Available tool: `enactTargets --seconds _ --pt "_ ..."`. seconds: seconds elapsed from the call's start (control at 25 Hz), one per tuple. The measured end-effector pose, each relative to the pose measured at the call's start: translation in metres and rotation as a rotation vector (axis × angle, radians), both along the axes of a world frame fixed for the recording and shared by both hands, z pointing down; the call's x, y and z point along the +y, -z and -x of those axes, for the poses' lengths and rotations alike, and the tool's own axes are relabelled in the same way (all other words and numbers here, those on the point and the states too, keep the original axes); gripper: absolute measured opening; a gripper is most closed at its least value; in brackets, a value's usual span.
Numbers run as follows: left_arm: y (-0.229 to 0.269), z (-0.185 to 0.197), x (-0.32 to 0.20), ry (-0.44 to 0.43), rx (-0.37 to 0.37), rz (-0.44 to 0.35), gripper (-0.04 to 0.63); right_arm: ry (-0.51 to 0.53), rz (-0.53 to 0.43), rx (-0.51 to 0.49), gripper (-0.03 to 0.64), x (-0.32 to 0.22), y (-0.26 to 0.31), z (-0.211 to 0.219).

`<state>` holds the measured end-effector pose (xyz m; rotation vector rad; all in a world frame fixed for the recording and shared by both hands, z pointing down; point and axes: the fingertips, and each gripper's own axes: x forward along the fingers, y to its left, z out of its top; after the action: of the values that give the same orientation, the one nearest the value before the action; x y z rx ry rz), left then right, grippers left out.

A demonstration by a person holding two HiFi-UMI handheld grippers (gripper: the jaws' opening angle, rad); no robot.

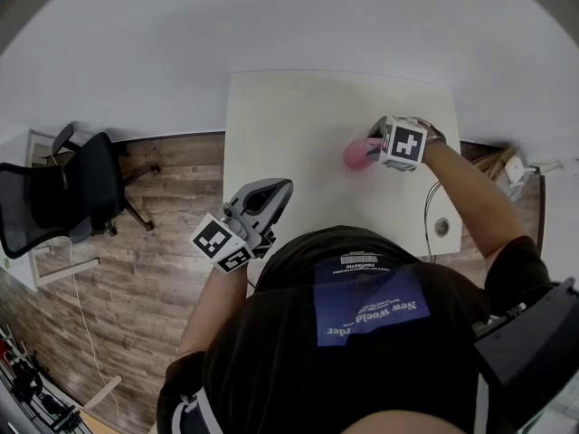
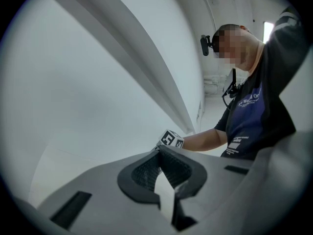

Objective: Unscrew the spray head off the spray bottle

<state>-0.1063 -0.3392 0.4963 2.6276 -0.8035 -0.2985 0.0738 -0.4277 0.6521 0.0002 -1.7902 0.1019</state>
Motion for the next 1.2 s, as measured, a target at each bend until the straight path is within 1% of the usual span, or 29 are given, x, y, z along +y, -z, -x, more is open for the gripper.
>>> enactTargets --seconds 0.12,0.2,0.28,0.4,0.52,0.6,0.68,0.8,0.92,1.04,1.08,1.2 --pt "0.002 0.000 0.000 -0.008 0.007 0.002 0.003 -0.070 0.008 -0.103 0.155 -0.004 0.019 0.003" --pt "0.004 0.000 0.001 -0.014 0.012 0.000 0.003 -0.140 0.031 -0.201 0.155 -0.003 0.035 0.005" --pt "0.008 0.000 0.001 -0.015 0.019 0.000 0.003 -0.218 0.066 -0.323 0.155 0.000 0.053 0.007" --pt "0.012 0.000 0.000 -0.029 0.026 0.008 0.002 -0.334 0.128 -0.530 0.155 0.002 0.084 0.012" --pt "0.017 -0.001 0.000 -0.052 0.030 0.012 0.003 -0.413 0.180 -0.719 0.155 0.004 0.112 0.016" --pt "0.021 -0.007 0.002 -0.066 0.035 0.009 0.003 -0.437 0.206 -0.821 0.155 0.009 0.130 0.015" --pt "0.026 -0.014 0.003 -0.080 0.042 0.007 0.003 -0.449 0.224 -0.902 0.155 0.015 0.147 0.011" --pt "0.035 -0.020 0.003 -0.105 0.045 0.003 0.005 -0.457 0.243 -1.007 0.155 0.023 0.170 0.008" --pt "0.042 -0.024 0.002 -0.125 0.022 -0.009 0.018 -0.452 0.264 -1.099 0.155 0.028 0.190 0.007" --pt "0.049 -0.034 0.000 -0.139 0.001 -0.016 0.126 -0.435 0.281 -1.169 0.155 0.034 0.206 0.002" --pt "0.051 -0.038 0.000 -0.144 -0.006 -0.018 0.173 -0.428 0.287 -1.188 0.155 0.037 0.210 0.000" --pt "0.056 -0.050 0.002 -0.163 -0.028 -0.027 0.281 -0.410 0.306 -1.235 0.154 0.046 0.220 -0.003"
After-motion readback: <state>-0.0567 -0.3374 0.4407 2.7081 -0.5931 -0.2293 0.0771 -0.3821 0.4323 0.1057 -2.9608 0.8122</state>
